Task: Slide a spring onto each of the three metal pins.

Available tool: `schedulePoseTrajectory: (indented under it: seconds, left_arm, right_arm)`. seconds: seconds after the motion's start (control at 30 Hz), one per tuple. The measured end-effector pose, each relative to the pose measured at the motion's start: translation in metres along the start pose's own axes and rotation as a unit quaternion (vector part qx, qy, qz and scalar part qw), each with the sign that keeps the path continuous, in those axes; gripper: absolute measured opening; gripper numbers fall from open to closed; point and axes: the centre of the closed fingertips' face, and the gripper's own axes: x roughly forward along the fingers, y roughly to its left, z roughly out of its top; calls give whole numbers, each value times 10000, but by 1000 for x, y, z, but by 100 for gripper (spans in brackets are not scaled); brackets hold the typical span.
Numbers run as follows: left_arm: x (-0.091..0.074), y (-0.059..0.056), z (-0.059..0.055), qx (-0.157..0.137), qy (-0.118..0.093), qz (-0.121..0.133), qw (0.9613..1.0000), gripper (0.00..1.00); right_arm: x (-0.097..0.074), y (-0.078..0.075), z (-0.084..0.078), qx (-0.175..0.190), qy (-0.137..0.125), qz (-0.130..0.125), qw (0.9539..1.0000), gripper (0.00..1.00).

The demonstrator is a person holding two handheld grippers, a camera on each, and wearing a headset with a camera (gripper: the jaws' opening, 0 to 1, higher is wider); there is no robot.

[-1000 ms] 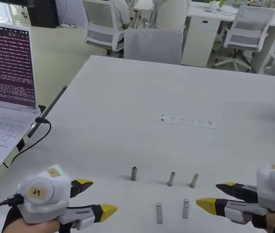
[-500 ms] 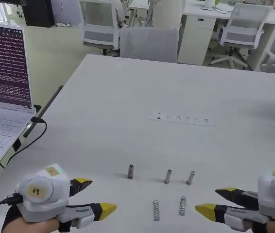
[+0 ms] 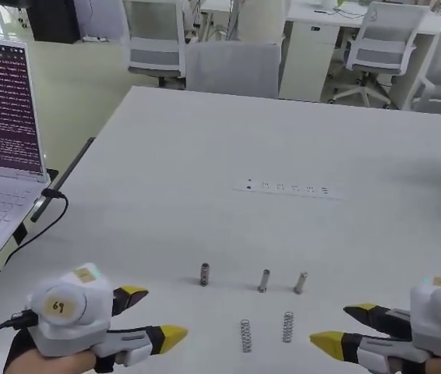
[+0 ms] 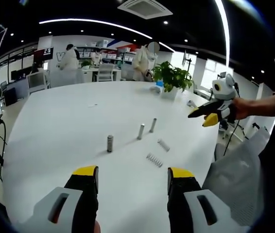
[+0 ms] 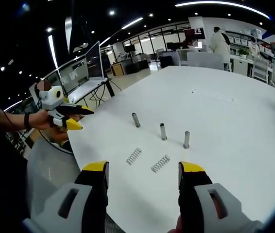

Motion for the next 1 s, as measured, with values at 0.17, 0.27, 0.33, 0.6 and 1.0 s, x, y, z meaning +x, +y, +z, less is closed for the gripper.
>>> schedulePoseTrajectory:
  seconds: [0.17,0.27,0.33,0.6,1.0]
  left_arm:
    - [10,-8,3,58,52,-95,9999,52]
    - [17,-13,4,103,100,-160,9998,52]
    - [20,-16,5,131,133,-183,9997,51]
    - [34,-25,5,158,231,-307,9991,51]
    - [59,-37,3,175,422,-400,9982,49]
  right_arm:
    - [-2,1,-3,-25,30,-27,10000,57]
    - [-4,0,-5,-28,32,-45,10000,57]
    - [-5,1,-4,-31,21,-52,10000,57]
    - [-7,2,-7,-98,67,-50,9999,57]
    - [-9,6,-6,-89,38,-35,9999,57]
